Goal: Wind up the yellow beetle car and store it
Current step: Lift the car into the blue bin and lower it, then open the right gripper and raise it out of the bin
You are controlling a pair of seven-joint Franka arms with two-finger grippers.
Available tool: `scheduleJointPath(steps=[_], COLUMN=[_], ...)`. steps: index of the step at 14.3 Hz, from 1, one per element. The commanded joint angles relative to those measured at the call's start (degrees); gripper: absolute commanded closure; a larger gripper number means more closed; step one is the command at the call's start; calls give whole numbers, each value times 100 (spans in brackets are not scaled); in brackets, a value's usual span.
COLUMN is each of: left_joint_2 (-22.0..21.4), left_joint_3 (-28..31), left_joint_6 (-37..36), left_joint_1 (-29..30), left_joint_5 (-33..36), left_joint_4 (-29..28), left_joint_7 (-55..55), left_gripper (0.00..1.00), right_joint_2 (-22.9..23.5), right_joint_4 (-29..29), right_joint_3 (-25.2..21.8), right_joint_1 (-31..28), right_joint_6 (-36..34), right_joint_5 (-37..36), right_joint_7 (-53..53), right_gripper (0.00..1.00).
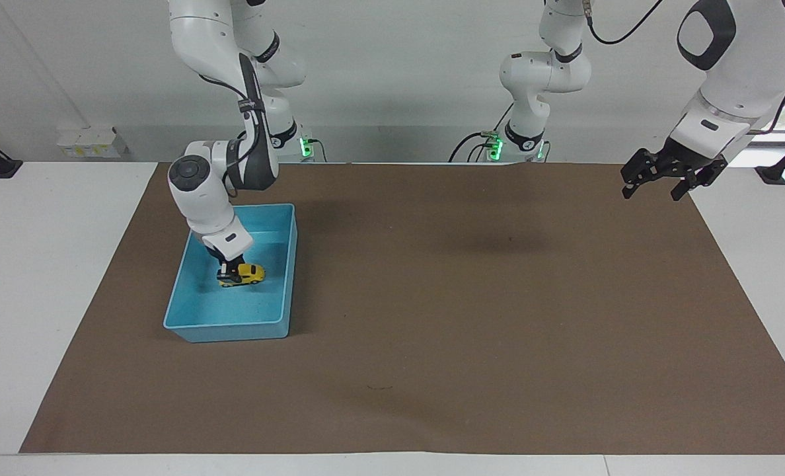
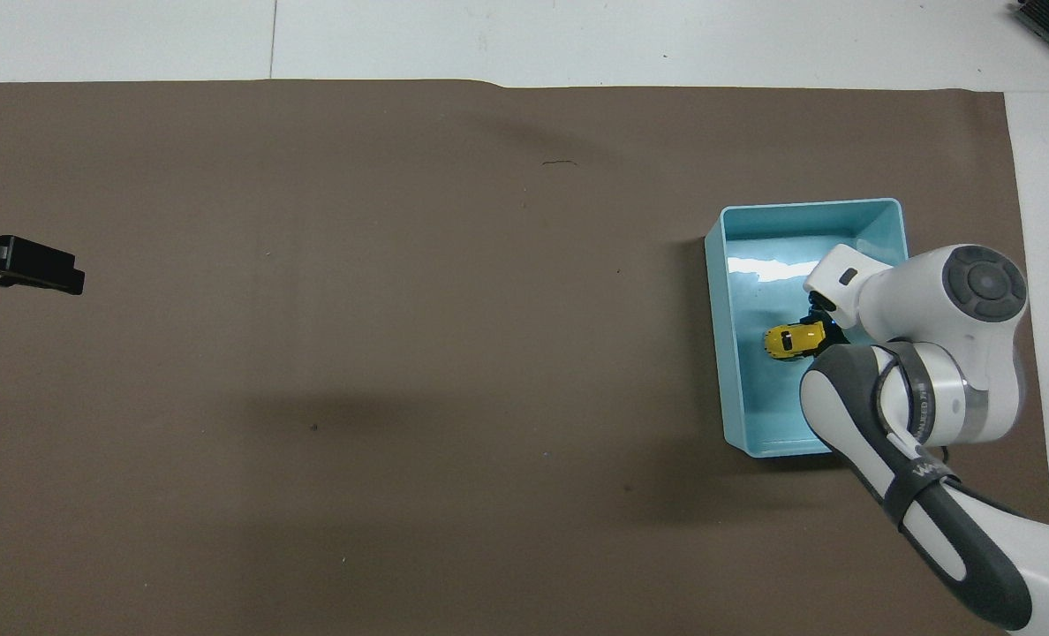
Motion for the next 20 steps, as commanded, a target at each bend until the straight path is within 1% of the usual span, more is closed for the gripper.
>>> scheduleJointPath(steps=[1,2,4,7,10,16,18,20], left_joint_2=[-68,-68,-68,-68,-68,-68,-68,-68], left_joint_3=[50,50,50,50,50,50,50,50], left_joint_6=[-89,-89,-89,-89,-89,-89,-89,-89], left_joint_1=[-67,-67,-67,-67,-67,-67,-76,-67], left_joint_5=[100,100,100,100,100,100,100,100], left_joint_4=[-18,-18,-18,-18,-18,-18,-18,-18], left_joint_7=[-76,-76,-76,-76,-76,-76,-76,-76], left_gripper=[0,0,0,0,0,0,0,0], right_joint_2=[102,102,85,-108,-468,-1048,-1120,-1216], right_joint_4=[-29,-2,120,541,963,1701,1983,2124], right_joint_3=[29,38,38,125,125,55,38,20], right_joint_1=[-34,-34,-34,-17,159,80,80,10], right_joint_6=[102,49,5,-775,-1610,-2709,-3096,-3343], right_joint_5=[-72,-72,-54,34,34,51,43,51], right_joint_7=[-9,44,53,333,991,2520,2838,2988], right_gripper=[27,0,0,0,0,0,0,0])
